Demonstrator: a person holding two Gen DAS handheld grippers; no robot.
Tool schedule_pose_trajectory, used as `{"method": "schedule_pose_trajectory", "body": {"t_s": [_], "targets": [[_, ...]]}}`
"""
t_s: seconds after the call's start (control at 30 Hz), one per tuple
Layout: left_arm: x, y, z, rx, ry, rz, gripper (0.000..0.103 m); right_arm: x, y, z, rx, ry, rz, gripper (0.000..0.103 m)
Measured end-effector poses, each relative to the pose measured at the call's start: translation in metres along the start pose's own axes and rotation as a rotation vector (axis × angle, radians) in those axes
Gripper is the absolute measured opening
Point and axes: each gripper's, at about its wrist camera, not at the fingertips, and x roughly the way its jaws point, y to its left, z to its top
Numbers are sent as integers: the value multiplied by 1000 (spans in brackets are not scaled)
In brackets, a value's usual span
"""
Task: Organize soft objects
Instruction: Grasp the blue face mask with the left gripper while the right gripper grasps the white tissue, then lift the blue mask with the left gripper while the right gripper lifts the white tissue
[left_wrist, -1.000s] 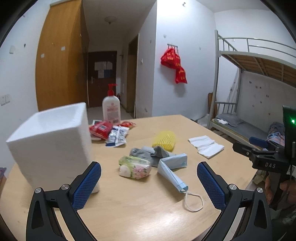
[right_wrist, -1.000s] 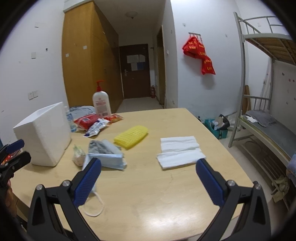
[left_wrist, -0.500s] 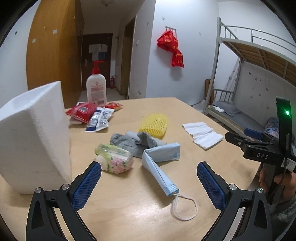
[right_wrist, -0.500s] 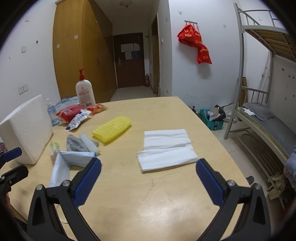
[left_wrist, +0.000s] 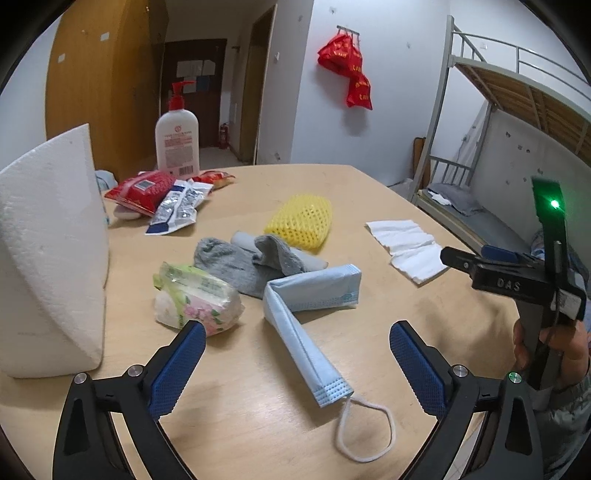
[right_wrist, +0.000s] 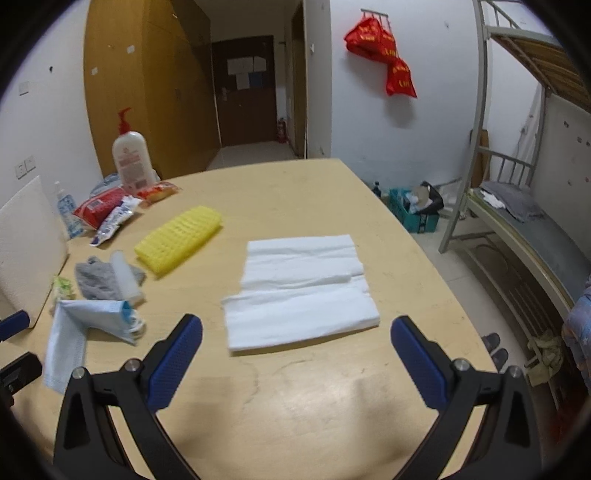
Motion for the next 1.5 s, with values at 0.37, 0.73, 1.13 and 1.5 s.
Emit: {"method": "schedule_pose_trajectory", "body": {"t_s": [0.37, 0.73, 1.13, 1.5], "targets": [[18, -5, -3, 0, 68, 18, 89, 36, -24, 6, 50, 118, 41, 100], [32, -2, -5, -15, 132, 28, 68, 55, -21, 10, 10, 201, 56, 80], [39, -2, -8, -15, 175, 36, 30, 61, -16, 23, -18, 198, 18, 77], [36, 2, -6, -15, 159, 22, 11, 71, -9, 22, -61, 229, 6, 76]]}}
